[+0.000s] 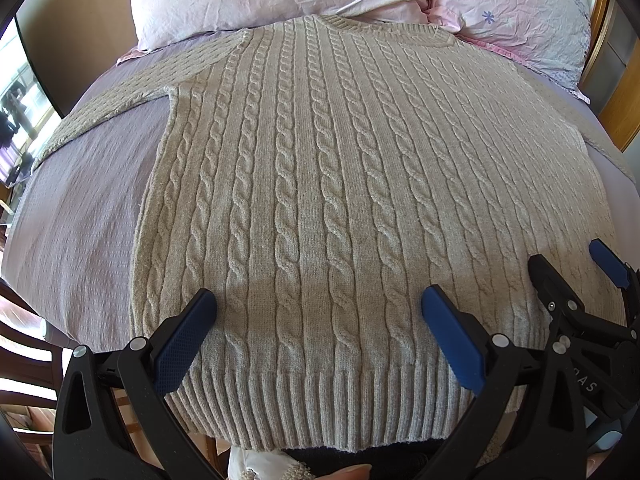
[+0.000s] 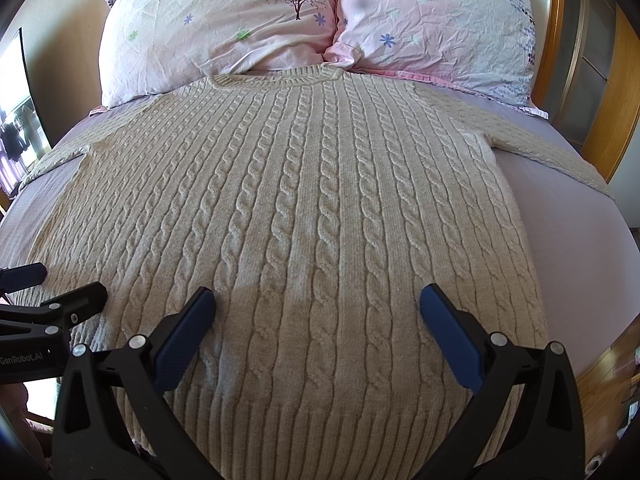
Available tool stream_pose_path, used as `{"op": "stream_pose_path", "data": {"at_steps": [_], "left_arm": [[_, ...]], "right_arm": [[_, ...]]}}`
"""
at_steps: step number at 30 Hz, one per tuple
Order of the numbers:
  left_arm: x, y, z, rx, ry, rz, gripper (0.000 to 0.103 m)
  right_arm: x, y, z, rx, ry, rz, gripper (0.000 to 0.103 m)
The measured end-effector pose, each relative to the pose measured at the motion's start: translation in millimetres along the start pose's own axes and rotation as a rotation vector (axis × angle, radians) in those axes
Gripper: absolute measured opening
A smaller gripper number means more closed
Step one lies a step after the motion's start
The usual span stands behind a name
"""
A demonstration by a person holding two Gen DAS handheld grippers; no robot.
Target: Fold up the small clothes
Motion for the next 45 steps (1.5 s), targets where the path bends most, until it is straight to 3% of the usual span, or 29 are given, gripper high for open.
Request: {"op": "stream_pose_path", "data": {"at_steps": [45], "left_arm": [[0.1, 0.0, 0.2, 0.000, -0.004, 0.000, 0.102]], "right_arm": [[8.0, 1.3, 4.0, 0.010, -0.024, 0.018, 0.101]]}}
Point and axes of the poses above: each gripper's, at about its wrist camera, not at the fingertips, and z roughly against the way its jaws point, y to its left, x to its top, the point moved 6 cm from there along -z, roughly the way its jaws point, and after that the axes turned 1 degree about z, right-handed, at the moved point
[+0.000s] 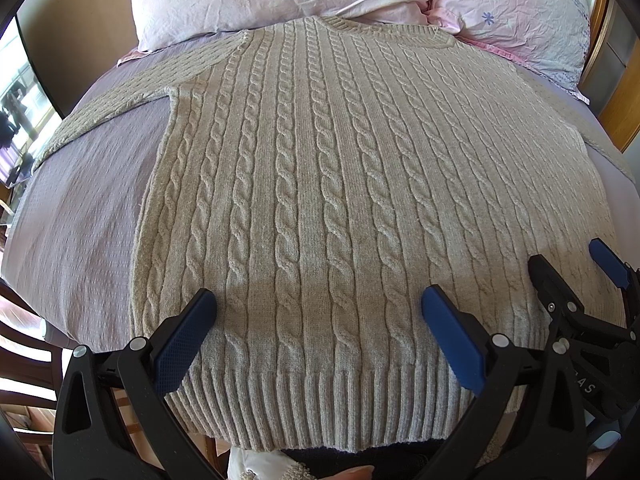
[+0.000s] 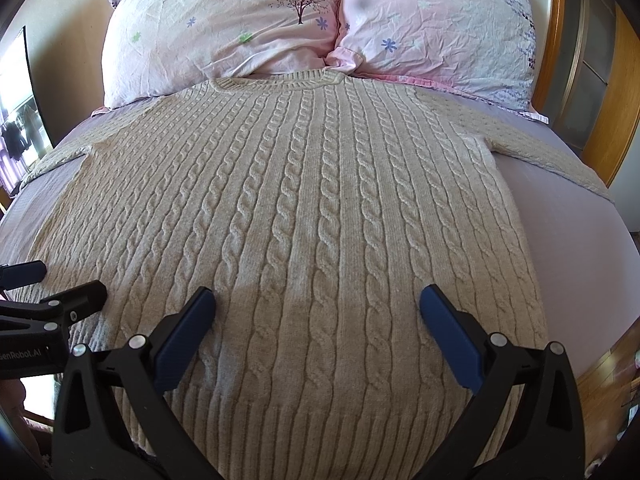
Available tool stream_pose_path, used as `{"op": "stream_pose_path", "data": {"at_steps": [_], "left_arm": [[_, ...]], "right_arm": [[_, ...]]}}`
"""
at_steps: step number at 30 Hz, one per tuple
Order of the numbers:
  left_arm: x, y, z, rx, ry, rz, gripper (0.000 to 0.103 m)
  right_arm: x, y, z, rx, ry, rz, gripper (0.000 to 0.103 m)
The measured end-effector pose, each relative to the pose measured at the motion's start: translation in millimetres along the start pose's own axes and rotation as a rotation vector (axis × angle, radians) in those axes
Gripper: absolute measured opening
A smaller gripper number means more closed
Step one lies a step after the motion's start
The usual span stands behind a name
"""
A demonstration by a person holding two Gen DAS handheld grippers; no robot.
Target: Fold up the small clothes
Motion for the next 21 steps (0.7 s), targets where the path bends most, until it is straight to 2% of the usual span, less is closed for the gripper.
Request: {"op": "stream_pose_path", "data": {"at_steps": [3, 5, 7, 11, 12, 13, 15, 17, 19, 21], "left_arm": [[0.4, 0.0, 0.0, 0.001, -0.004, -0.005, 0.102], [0.9, -0.5, 2.7, 0.000, -0.023, -0.007, 0.102], [-0.7, -0.5, 7.6, -0.001, -0.059, -0.008, 0.102], [1.6, -1.6, 11.9, -0.006, -0.091, -0.019, 0.102], [1.0, -1.5, 7.5, -0.026, -0.095, -0.019, 0.102], [3.8, -0.4, 8.8, -0.067, -0.112, -0.012, 0.102], [11.8, 7.2, 15.3, -0.139, -0.167, 0.032, 0.102], [23.1, 17.9, 22.2, -0.207, -0.236, 0.081, 0.102], [33.5, 29.4, 26.3, -0.259, -0.291, 0.119, 0.102], [44.8, 42.4, 27.6, -0.268, -0.327, 0.148, 0.102]], "right_arm": [[-1.3, -1.6, 2.5, 0.036, -0.066, 0.036, 0.101], [-2.6, -7.9, 5.1, 0.096, -0.090, 0.073, 0.101], [10.9, -33.8, 10.7, 0.112, -0.107, 0.004, 0.101], [52.7, -148.5, 37.5, 0.076, -0.239, -0.283, 0.100], [60.3, -184.7, 39.0, 0.056, -0.247, -0.377, 0.094], [66.4, -222.5, 37.8, 0.044, -0.246, -0.482, 0.090], [72.7, -294.1, 28.9, 0.038, -0.240, -0.683, 0.071], [71.8, -358.6, 12.1, 0.001, -0.207, -0.871, 0.062], [66.6, -410.3, -3.8, -0.024, -0.181, -1.023, 0.058], [60.4, -446.5, -16.1, -0.053, -0.168, -1.120, 0.057]]}}
Point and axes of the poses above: each gripper's, at about its wrist camera, not at the fingertips, and z roughly against the way its jaws point, y to its left, x to its top, the point moved 6 cm from there along -z, roughly the way its jaws point, and after that the axes turned 1 degree about z, right-handed, at the moved point
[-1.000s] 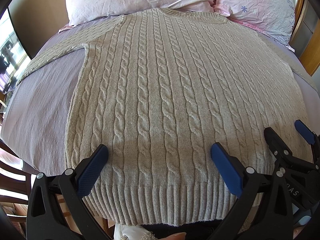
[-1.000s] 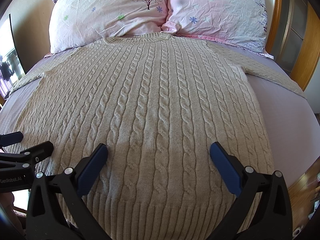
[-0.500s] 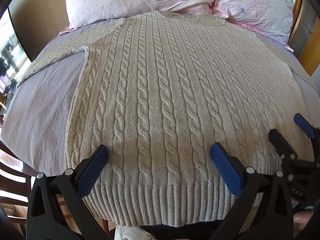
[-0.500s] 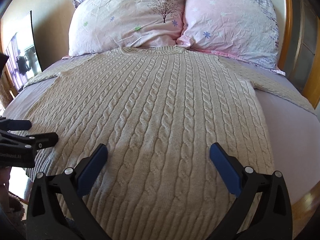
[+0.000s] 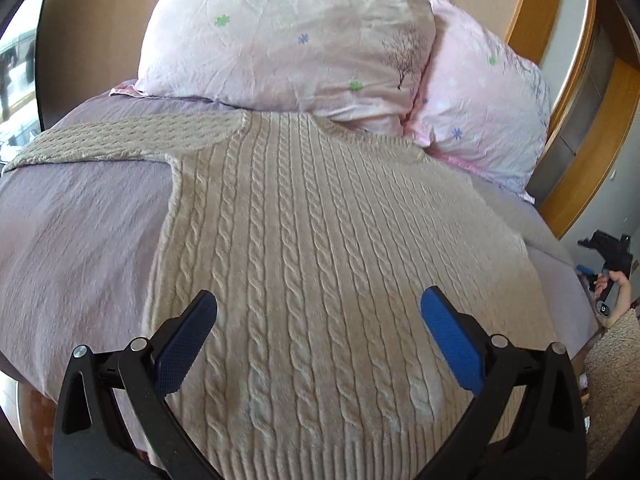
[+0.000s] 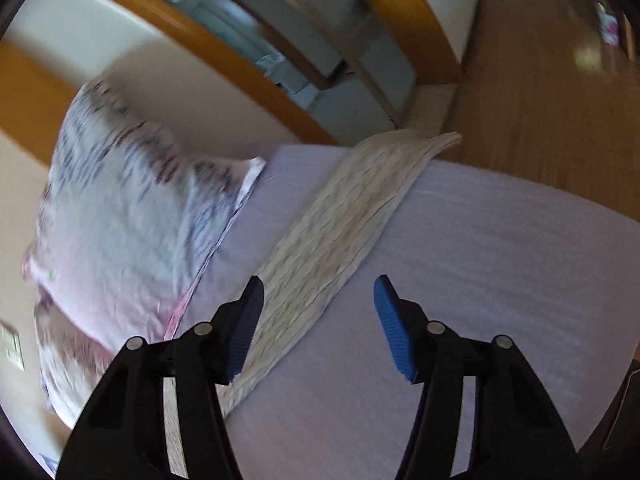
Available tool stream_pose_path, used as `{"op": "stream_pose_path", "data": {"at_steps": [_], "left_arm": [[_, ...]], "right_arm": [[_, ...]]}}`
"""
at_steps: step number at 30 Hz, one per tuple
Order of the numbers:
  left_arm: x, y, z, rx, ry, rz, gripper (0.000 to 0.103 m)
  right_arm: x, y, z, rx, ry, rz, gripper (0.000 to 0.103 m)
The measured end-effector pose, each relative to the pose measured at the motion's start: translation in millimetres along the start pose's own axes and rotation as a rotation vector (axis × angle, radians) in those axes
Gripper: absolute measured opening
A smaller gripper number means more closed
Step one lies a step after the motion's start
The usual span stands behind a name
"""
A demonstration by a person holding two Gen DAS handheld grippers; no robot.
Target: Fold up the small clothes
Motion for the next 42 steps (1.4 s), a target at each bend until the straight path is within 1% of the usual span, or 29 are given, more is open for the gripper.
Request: {"op": "stream_pose_path", "data": {"at_steps": [2, 4, 5, 8, 10, 11, 12, 13, 14, 15, 17, 19, 20, 22, 24, 27, 28, 29, 30, 31, 32, 33, 34, 35, 36, 38, 40, 41, 42], "left_arm": [[12.3, 12.6, -1.6, 0.026, -0.029, 0.016, 0.102], [21.3, 24.9, -0.2, 0.044, -0.058, 0.034, 0.102], [25.7, 31.0, 0.9, 0.039, -0.074, 0.048, 0.102], [37.9, 52.9, 3.6, 0.021, -0.115, 0.098, 0.102], [44.6, 67.0, 6.9, 0.012, -0.145, 0.129, 0.102], [48.5, 75.2, 7.6, 0.024, -0.154, 0.144, 0.102], [51.6, 83.3, 8.6, 0.041, -0.158, 0.151, 0.102], [55.1, 92.2, 9.6, 0.059, -0.162, 0.155, 0.102], [58.5, 100.9, 10.6, 0.072, -0.167, 0.161, 0.102], [60.4, 109.1, 13.0, 0.077, -0.179, 0.169, 0.102], [68.2, 128.7, 17.2, 0.106, -0.204, 0.192, 0.102], [77.6, 152.8, 20.2, 0.170, -0.212, 0.226, 0.102], [80.8, 163.7, 21.4, 0.184, -0.222, 0.248, 0.102], [88.9, 187.6, 22.6, 0.190, -0.235, 0.311, 0.102], [94.5, 211.8, 22.5, 0.179, -0.242, 0.394, 0.102], [100.1, 238.4, 21.1, 0.138, -0.252, 0.512, 0.102], [102.1, 245.8, 20.6, 0.132, -0.258, 0.538, 0.102], [103.9, 252.8, 18.3, 0.141, -0.255, 0.557, 0.102], [105.6, 259.4, 15.9, 0.154, -0.250, 0.567, 0.101], [106.8, 266.3, 12.4, 0.166, -0.239, 0.579, 0.097], [107.2, 273.7, 8.8, 0.168, -0.225, 0.596, 0.094], [107.2, 281.8, 4.2, 0.161, -0.208, 0.621, 0.087], [106.4, 289.5, -0.5, 0.145, -0.192, 0.657, 0.082], [105.5, 298.5, -4.5, 0.131, -0.182, 0.696, 0.080], [104.3, 308.0, -7.7, 0.127, -0.179, 0.735, 0.076], [103.0, 327.7, -13.7, 0.133, -0.176, 0.805, 0.070], [101.5, 345.8, -17.2, 0.146, -0.177, 0.865, 0.060], [101.9, 354.1, -16.8, 0.143, -0.192, 0.890, 0.058], [102.8, 361.6, -16.4, 0.145, -0.203, 0.914, 0.053]], "right_arm": [[17.8, -16.9, -14.5, -0.026, -0.001, -0.063, 0.055], [27.4, -30.9, -27.3, -0.031, 0.005, -0.115, 0.054], [31.2, -36.4, -35.6, -0.028, 0.013, -0.139, 0.052], [41.3, -45.9, -46.6, 0.012, -0.012, -0.182, 0.045], [48.6, -50.3, -56.5, 0.027, -0.028, -0.209, 0.031], [51.1, -54.5, -61.1, 0.030, -0.032, -0.221, 0.008], [51.7, -58.8, -66.9, 0.019, -0.024, -0.231, 0.007], [53.8, -58.7, -65.5, 0.031, -0.037, -0.238, 0.007], [54.8, -53.2, -60.9, 0.014, -0.055, -0.211, 0.006], [55.7, -37.7, -51.8, 0.005, -0.096, -0.141, 0.006], [49.8, 19.9, -28.9, 0.032, -0.180, 0.061, 0.006], [26.6, 91.9, -2.5, 0.123, -0.219, 0.246, 0.006], [8.0, 130.2, 12.1, 0.180, -0.225, 0.339, 0.006], [-45.3, 207.0, 38.3, 0.301, -0.215, 0.523, 0.006], [-112.0, 271.1, 54.0, 0.420, -0.162, 0.676, 0.006], [-232.7, 346.2, 56.4, 0.578, -0.010, 0.879, 0.006], [-274.2, 363.2, 51.7, 0.613, 0.051, 0.938, 0.006], [-322.4, 377.0, 42.9, 0.631, 0.128, 1.015, 0.009], [-371.0, 384.4, 30.0, 0.618, 0.223, 1.108, 0.011], [-415.9, 385.2, 15.8, 0.590, 0.328, 1.193, 0.012], [-453.0, 377.8, 6.2, 0.564, 0.414, 1.247, 0.014], [-473.9, 371.0, 1.4, 0.550, 0.466, 1.275, 0.018], [-481.6, 362.5, 5.1, 0.553, 0.476, 1.277, 0.023], [-478.7, 358.3, 8.6, 0.567, 0.462, 1.260, 0.039], [-468.7, 353.0, 14.8, 0.577, 0.434, 1.233, 0.057], [-438.0, 347.7, 23.7, 0.588, 0.374, 1.167, 0.065], [-407.5, 343.4, 27.5, 0.582, 0.344, 1.119, 0.068], [-395.2, 339.6, 28.8, 0.572, 0.329, 1.099, 0.071], [-385.5, 332.9, 30.3, 0.564, 0.315, 1.082, 0.073]]}}
Point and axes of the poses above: each gripper's, at about its wrist camera, not at the fingertips, and z roughly against the way its jaws point, y to its left, x to its top, the point moved 6 cm from there along -z, roughly the way its jaws point, and after that the axes turned 1 degree about z, right-handed, at the moved point
